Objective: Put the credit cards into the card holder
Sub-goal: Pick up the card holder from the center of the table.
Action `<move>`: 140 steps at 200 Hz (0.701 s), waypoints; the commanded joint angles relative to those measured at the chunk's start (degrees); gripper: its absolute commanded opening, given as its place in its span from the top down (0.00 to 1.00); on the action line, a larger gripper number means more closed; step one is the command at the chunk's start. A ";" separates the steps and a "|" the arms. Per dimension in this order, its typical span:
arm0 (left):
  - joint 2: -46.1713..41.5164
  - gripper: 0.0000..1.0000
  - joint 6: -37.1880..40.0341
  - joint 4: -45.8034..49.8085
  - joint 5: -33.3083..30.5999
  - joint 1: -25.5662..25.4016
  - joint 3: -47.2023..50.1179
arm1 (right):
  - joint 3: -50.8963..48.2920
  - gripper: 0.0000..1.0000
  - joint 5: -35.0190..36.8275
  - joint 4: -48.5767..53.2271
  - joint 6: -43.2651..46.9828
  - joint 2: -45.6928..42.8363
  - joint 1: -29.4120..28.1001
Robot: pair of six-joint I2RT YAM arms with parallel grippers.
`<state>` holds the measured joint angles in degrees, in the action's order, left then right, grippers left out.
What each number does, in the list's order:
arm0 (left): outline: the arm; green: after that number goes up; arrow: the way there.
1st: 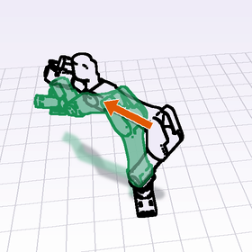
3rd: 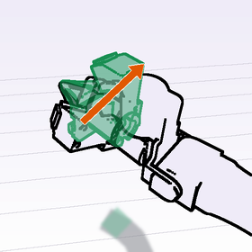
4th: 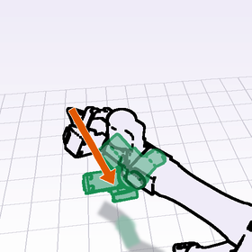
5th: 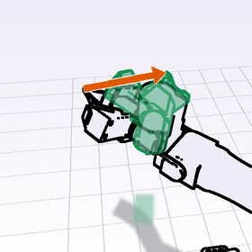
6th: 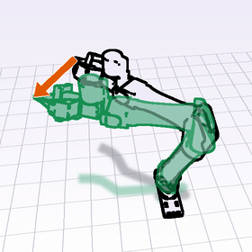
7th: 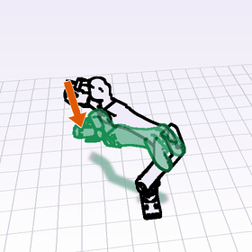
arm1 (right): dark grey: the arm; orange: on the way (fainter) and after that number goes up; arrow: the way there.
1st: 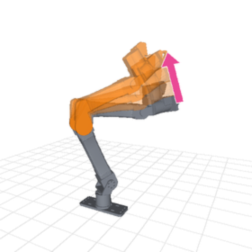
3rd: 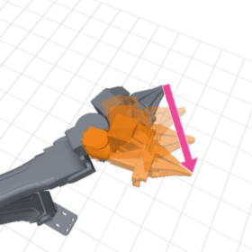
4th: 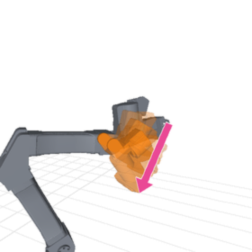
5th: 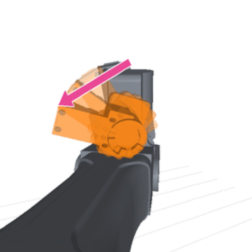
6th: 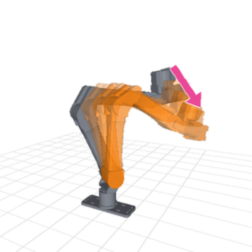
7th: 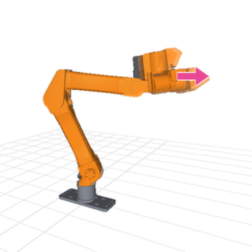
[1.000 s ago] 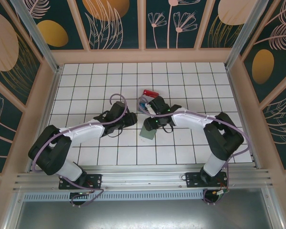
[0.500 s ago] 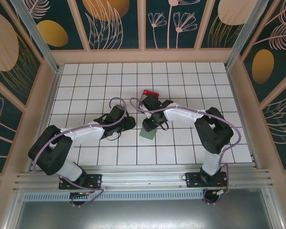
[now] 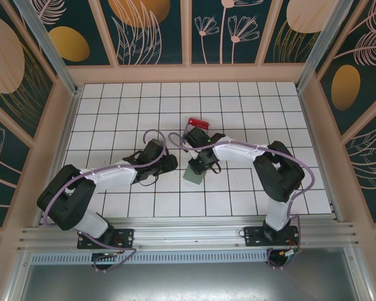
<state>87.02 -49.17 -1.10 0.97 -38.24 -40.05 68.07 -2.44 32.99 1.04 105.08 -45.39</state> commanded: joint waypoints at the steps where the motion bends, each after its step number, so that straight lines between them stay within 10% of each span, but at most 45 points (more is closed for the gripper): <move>1: 0.07 0.50 -0.03 -1.25 0.32 0.34 0.23 | -2.10 0.84 1.71 3.14 -0.29 1.15 -0.68; 44: 1.30 0.50 -0.14 -2.44 2.57 0.36 -0.32 | -3.75 1.00 2.26 -1.93 -1.62 -3.08 -0.71; 140: 8.06 0.49 -0.94 -11.78 13.53 -2.36 -1.76 | -12.98 1.00 -11.67 -22.74 -8.09 -16.70 3.00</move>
<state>94.28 -49.21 -9.47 11.84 -40.27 -41.71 56.77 -8.84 15.84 -4.73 91.48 -43.97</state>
